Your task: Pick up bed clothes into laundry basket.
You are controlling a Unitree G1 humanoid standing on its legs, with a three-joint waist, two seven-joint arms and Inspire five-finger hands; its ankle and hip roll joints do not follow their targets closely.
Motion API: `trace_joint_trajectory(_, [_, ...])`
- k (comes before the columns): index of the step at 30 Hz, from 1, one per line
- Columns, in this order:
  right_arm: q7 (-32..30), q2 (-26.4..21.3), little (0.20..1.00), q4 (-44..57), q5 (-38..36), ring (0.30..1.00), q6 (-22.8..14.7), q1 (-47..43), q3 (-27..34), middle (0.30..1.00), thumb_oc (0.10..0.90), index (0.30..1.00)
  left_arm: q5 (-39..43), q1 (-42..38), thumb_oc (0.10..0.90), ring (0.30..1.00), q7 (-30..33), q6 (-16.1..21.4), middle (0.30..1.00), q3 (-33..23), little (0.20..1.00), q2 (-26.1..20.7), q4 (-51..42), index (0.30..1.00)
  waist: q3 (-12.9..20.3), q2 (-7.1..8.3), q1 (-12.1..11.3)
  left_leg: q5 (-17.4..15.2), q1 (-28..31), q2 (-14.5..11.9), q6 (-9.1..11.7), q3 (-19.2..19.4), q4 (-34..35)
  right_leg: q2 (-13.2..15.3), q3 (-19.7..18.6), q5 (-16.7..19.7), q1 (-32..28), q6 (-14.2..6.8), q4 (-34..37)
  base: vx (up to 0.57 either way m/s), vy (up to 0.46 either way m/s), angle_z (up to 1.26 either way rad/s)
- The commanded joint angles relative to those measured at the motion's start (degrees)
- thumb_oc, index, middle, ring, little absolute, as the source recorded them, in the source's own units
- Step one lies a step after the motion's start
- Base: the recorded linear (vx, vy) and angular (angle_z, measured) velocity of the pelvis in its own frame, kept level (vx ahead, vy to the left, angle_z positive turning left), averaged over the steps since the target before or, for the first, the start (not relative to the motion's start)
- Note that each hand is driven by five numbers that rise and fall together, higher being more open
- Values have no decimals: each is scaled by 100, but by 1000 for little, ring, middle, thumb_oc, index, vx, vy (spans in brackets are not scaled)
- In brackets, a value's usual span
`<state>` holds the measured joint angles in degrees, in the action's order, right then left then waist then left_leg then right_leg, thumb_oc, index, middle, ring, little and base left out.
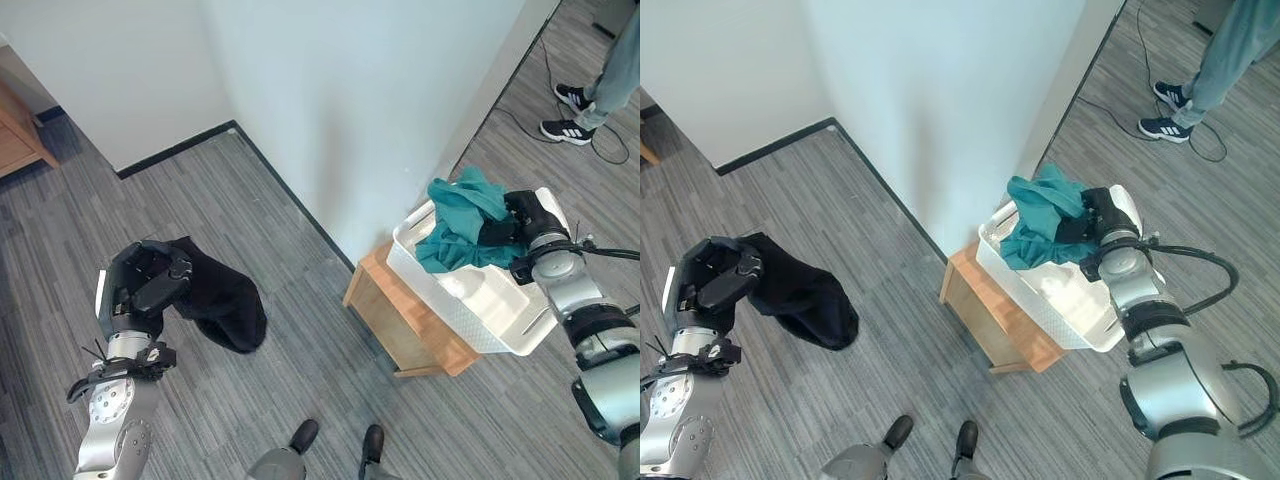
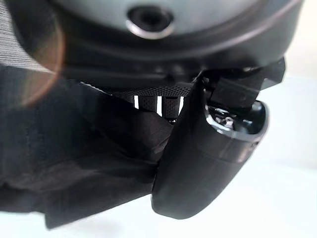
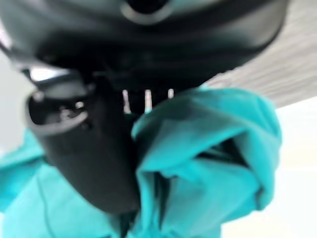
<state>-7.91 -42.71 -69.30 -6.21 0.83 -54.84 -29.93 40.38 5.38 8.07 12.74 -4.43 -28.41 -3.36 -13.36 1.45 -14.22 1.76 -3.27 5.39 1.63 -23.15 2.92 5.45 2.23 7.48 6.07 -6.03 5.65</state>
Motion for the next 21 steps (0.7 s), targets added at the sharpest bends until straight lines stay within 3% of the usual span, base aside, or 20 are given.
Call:
trace_joint_trajectory(1, [-396, -399, 300, 19, 277, 300, -138, -887, -362, 300, 400, 300, -100, -250, 400, 300, -34, 630, 300, -206, 300, -362, -1045, 300, 473, -164, 104, 182, -378, -96, 242, -52, 208, -167, -16, -609, 128, -88, -64, 6, -1, 7])
trace_joint_trajectory(15, [-396, -399, 300, 19, 277, 300, -138, -887, -362, 300, 400, 300, -100, -250, 400, 300, -34, 630, 300, -207, 300, -361, -1045, 300, 473, -164, 104, 182, -378, -96, 242, -53, 208, -167, -16, -609, 128, -88, -64, 1, 0, 0])
trace_joint_trajectory(18, [-416, -565, 300, -275, 173, 300, -106, -713, -155, 300, 400, 300, -160, -328, 400, 300, 35, 633, 300, -98, 300, -233, -1089, 300, 400, -296, 170, 190, -422, -68, 234, -86, 208, -174, -96, -664, 151, -80, -64, 31, -20, 4])
trace_joint_trajectory(19, [-269, -543, 900, -363, 0, 900, -52, -778, -188, 900, 800, 900, -170, -431, 400, 300, 78, 632, 300, -63, 300, -277, -1019, 300, 371, -324, 188, 191, -450, -80, 239, -82, 208, -186, -136, -698, 163, -59, -64, 27, -32, 5])
trace_joint_trajectory(21, [-311, -586, 900, -317, -59, 900, -88, -873, -218, 900, 800, 900, -181, -445, 400, 300, 122, 645, 300, -108, 300, -241, -1014, 300, 355, -326, 244, 187, -448, -91, 240, -65, 208, -192, -159, -702, 159, -59, -64, 14, -15, 2])
